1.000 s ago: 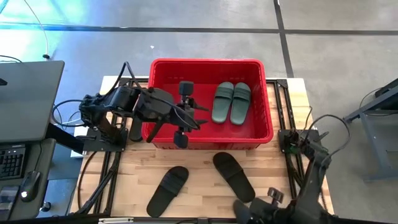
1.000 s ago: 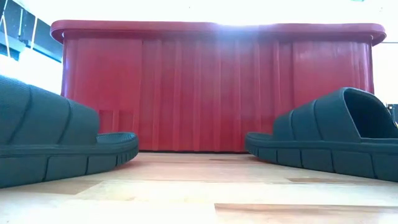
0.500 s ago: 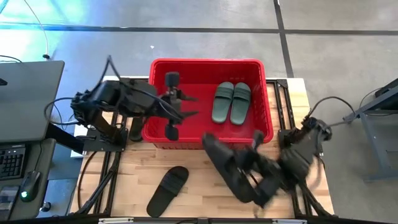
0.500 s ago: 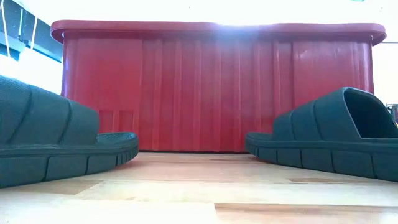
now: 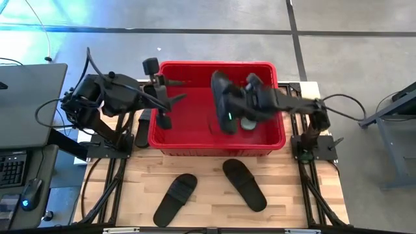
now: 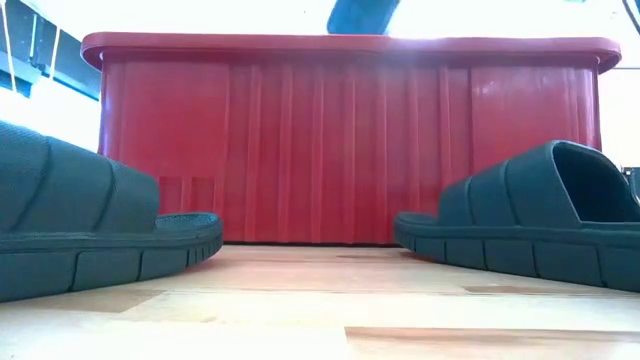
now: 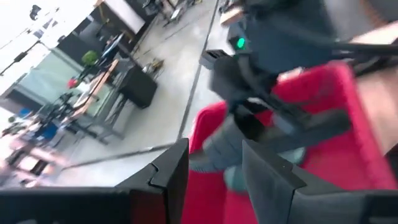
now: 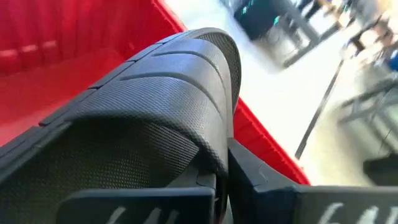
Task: Pick and place slides into bin
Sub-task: Put the black slide into the red container
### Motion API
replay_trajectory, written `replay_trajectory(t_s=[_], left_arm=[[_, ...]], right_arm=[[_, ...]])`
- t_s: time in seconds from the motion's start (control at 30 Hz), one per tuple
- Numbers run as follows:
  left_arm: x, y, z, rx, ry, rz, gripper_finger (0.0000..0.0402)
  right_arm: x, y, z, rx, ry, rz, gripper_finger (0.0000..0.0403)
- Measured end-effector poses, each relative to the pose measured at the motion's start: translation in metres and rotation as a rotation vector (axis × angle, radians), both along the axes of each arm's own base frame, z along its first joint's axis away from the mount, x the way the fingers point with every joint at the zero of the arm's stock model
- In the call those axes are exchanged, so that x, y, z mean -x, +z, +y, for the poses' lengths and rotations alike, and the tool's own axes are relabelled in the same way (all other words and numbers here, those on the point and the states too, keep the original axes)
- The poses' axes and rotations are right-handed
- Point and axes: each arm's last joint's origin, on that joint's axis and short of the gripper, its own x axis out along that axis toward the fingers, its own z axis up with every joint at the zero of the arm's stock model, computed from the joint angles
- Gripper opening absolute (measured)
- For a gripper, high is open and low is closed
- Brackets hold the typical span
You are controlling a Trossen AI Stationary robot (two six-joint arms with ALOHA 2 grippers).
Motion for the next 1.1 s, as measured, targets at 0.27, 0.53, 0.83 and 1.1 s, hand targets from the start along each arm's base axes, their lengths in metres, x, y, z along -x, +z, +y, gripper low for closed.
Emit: replay_trajectory(t_s=[0.27, 0.53, 0.83, 1.1], left_arm=[[0.006, -0.006, 0.004, -0.089, 0.157, 0.082, 0.0134], [0.008, -0.009, 0.005, -0.111, 0.162, 0.133, 0.0134], [0.009, -0.011, 0.005, -0.110, 0.164, 0.149, 0.0134], [0.009, -0.011, 0.005, -0.107, 0.161, 0.148, 0.0134]], right_arm=[[-0.044, -0.060, -0.075, -0.043, 0.035, 0.006, 0.0000], [-0.048, -0.156, -0.129, 0.050, 0.038, 0.097, 0.0000], [-0.035, -0.214, -0.146, -0.047, 0.058, -0.068, 0.0000], [-0.029, -0.228, -0.150, -0.160, 0.128, -0.098, 0.0015]])
